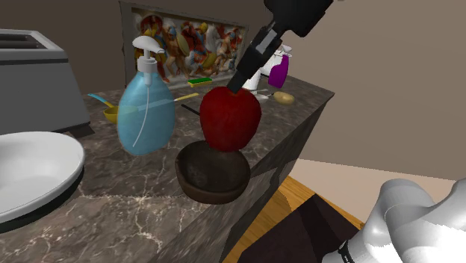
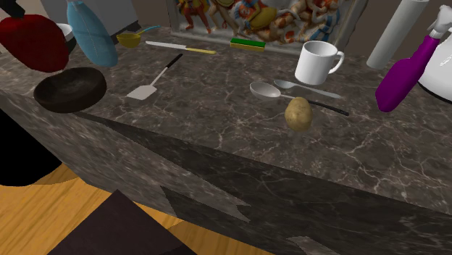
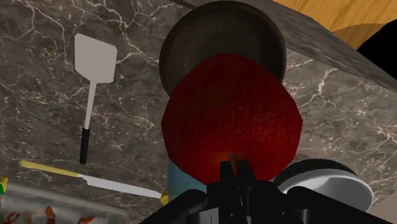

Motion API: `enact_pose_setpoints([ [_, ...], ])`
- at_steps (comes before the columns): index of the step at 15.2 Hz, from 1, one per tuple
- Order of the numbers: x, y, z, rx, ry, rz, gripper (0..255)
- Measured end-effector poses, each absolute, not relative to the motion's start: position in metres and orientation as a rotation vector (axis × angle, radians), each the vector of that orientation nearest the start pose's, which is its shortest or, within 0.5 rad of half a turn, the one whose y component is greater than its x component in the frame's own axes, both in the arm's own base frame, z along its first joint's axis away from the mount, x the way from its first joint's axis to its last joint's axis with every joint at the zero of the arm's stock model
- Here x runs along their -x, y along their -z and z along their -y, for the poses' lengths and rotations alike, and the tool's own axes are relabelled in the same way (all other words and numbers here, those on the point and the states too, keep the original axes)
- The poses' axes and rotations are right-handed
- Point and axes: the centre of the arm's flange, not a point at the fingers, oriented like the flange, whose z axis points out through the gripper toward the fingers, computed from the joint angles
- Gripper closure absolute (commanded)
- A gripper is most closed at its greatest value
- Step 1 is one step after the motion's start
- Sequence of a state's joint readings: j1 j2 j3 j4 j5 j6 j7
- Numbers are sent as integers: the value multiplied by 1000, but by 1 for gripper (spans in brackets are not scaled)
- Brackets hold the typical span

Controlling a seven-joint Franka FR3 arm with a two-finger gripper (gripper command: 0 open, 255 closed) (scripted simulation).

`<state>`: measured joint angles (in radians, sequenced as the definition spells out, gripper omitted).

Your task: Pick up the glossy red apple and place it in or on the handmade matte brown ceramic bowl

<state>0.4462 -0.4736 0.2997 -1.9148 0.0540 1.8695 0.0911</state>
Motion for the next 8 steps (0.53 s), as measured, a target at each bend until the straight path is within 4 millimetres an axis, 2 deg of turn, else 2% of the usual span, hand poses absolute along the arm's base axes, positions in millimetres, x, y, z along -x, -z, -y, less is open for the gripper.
enact_pose_setpoints([
  [8,-288,-668,-324,2836,618,950,255],
])
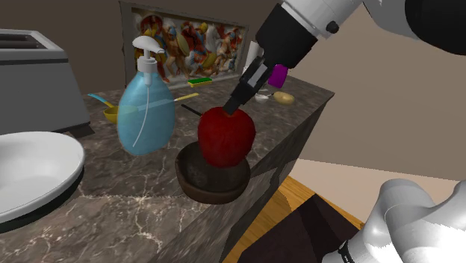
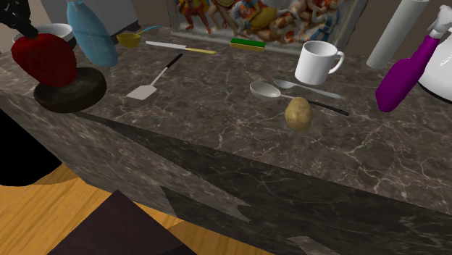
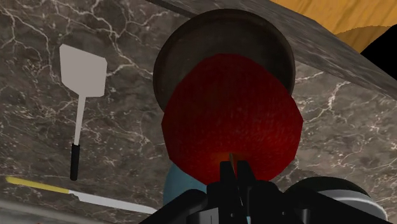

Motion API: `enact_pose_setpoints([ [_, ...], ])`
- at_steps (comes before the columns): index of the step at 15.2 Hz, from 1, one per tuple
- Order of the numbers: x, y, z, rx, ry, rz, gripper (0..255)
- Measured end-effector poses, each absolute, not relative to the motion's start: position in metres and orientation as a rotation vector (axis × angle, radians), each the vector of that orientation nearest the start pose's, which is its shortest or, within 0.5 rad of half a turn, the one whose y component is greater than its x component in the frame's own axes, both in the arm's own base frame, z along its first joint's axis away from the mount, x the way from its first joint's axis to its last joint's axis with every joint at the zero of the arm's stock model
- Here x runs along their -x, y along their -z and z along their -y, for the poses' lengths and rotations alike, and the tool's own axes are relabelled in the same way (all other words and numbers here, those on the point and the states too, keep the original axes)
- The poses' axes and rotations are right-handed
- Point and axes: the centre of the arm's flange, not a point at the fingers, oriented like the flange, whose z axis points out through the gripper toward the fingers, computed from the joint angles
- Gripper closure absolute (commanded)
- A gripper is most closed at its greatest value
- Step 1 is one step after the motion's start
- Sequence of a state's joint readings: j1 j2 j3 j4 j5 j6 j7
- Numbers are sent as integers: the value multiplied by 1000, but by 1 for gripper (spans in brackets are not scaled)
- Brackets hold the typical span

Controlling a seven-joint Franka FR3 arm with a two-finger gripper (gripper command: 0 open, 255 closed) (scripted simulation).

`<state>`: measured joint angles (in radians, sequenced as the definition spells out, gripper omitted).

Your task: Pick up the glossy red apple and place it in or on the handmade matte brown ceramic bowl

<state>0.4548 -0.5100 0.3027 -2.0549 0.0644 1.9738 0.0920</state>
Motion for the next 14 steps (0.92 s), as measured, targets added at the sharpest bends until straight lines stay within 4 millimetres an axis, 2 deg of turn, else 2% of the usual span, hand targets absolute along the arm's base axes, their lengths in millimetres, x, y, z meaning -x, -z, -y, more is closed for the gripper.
enact_pose_setpoints([
  [2,-288,-659,-324,2836,618,950,255],
  [8,-289,-656,-324,2836,619,950,255],
  [9,-289,-656,-324,2836,619,950,0],
  [14,-289,-656,-324,2836,619,950,0],
])
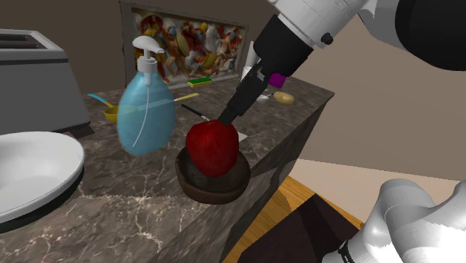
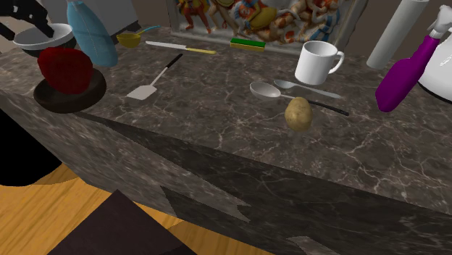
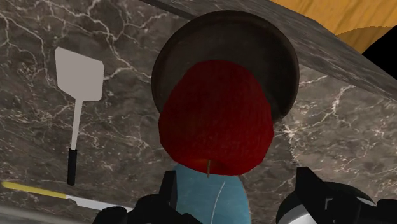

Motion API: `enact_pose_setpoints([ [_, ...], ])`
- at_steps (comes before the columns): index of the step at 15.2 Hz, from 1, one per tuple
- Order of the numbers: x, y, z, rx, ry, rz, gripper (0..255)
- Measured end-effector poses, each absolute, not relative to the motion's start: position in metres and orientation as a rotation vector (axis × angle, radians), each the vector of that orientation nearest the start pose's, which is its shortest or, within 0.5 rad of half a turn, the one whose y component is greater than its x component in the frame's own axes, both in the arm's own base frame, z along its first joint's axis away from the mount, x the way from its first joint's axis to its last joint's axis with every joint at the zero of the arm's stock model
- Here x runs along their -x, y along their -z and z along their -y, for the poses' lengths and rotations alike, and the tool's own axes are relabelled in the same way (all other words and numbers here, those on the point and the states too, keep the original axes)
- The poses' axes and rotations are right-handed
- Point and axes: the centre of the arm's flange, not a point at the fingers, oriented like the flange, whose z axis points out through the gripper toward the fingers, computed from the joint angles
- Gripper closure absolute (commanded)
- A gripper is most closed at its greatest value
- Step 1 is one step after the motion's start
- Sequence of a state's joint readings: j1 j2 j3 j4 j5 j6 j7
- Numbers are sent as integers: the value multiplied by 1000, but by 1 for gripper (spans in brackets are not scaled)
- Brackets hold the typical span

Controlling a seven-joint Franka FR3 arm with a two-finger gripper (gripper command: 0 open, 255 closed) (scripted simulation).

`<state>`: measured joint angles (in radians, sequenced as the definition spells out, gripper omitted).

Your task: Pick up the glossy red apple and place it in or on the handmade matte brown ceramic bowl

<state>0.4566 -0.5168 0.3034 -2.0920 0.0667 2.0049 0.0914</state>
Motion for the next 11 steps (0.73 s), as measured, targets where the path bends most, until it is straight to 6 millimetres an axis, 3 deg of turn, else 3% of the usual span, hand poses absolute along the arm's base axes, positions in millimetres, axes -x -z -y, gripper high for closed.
enact_pose_setpoints([
  [2,-286,-661,-322,2836,620,949,0],
  [6,-275,-695,-313,2835,621,949,0],
  [11,-271,-702,-314,2836,620,950,0],
])
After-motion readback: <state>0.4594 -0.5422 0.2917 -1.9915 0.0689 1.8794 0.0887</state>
